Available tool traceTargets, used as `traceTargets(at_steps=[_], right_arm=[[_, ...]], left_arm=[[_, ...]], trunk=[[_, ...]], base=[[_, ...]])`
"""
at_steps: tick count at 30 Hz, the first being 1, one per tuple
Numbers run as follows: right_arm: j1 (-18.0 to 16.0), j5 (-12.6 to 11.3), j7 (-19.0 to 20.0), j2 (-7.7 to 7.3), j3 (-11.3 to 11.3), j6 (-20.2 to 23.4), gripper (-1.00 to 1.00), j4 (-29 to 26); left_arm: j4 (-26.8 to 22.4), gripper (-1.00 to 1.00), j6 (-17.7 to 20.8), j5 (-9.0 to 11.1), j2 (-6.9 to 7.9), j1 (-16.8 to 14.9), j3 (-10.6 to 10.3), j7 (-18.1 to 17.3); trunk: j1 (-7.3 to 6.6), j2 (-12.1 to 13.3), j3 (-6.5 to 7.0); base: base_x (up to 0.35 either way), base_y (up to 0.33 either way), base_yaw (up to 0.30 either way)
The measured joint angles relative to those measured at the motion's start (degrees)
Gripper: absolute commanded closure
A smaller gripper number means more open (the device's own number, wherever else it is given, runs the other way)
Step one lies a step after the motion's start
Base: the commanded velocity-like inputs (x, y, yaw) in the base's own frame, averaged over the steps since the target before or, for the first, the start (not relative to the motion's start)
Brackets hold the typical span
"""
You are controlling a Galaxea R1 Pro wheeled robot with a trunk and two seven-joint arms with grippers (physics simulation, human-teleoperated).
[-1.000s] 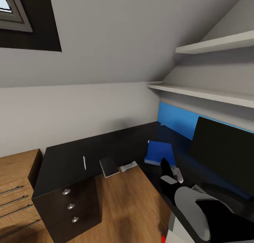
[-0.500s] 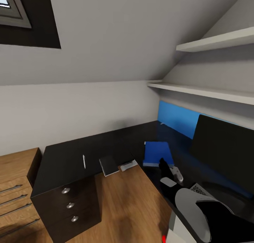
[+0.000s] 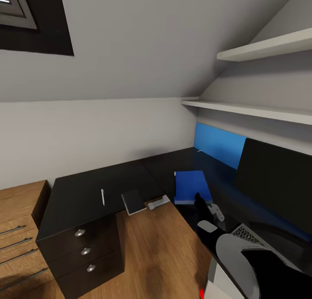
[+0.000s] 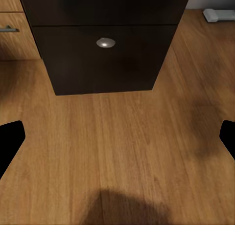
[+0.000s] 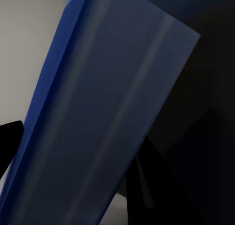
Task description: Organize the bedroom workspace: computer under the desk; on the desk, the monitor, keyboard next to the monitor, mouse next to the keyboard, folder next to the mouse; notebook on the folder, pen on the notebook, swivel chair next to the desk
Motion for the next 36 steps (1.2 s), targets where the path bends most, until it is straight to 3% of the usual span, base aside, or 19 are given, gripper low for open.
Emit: traceTargets(at_steps=[27, 36], right_arm=[[0.56, -0.17, 1.22, -0.28, 0.00, 0.18, 1.00, 0.08], [0.63, -0.15, 1.17, -0.24, 0.04, 0.37, 1.00, 0.08]], left_arm=[[0.00, -1.00, -0.04, 0.00, 0.00, 0.00, 0.00, -0.01], [0.02, -1.00, -0.16, -0.05, 0.00, -0.02, 0.00, -0.15]], trunk=[[5.93, -10.84, -4.85], [7.70, -14.06, -6.29]], base=[[0.000, 0.000, -0.001], [0.000, 0.000, -0.179]])
